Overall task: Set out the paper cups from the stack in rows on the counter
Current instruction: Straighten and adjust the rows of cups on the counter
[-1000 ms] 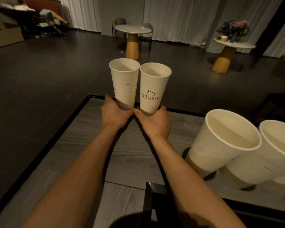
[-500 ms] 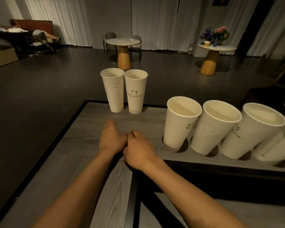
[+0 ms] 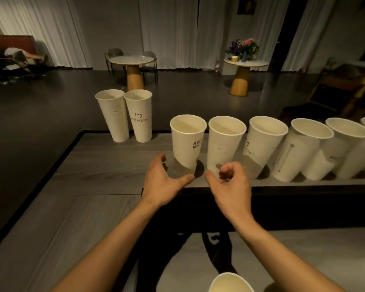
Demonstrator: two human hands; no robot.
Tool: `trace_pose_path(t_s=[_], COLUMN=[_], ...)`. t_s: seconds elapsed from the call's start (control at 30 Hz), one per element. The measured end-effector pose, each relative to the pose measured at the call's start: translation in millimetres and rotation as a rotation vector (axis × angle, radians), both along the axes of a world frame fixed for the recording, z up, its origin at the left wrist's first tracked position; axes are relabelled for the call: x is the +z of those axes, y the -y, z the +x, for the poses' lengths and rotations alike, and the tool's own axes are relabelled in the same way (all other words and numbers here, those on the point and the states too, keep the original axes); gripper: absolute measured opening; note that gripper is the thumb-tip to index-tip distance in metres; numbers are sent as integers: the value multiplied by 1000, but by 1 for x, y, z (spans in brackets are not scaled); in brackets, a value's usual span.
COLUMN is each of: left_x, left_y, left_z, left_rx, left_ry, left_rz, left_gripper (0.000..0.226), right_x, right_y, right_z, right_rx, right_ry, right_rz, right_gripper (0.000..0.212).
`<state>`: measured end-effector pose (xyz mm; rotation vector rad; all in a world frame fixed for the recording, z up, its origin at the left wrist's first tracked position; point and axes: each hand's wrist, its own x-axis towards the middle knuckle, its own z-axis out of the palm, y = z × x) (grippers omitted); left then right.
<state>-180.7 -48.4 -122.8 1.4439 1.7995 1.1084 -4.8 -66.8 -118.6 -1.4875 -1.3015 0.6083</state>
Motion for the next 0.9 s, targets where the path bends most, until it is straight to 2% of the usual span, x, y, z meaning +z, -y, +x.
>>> trace_pose_path(t_s=[0.17, 0.3, 0.47, 0.9], left_x=[-3, -11, -19, -16], left_y=[-12, -23, -41, -117], left_z=[15, 20, 14, -10], left_rx=[18, 39, 67, 169], left_ry=[6, 46, 48, -20], left_rz=[26, 40, 49, 143], left_gripper=[119, 108, 80, 65], right_x=[-7, -14, -15, -24], right_y=[-21, -41, -70, -157], right_z=[16, 15, 9, -23], right_rx=[-20, -10, 30, 124], right_ry=[28, 6, -35, 29], right_rz=[-68, -121, -140, -86], right_gripper=[57, 78, 69, 64])
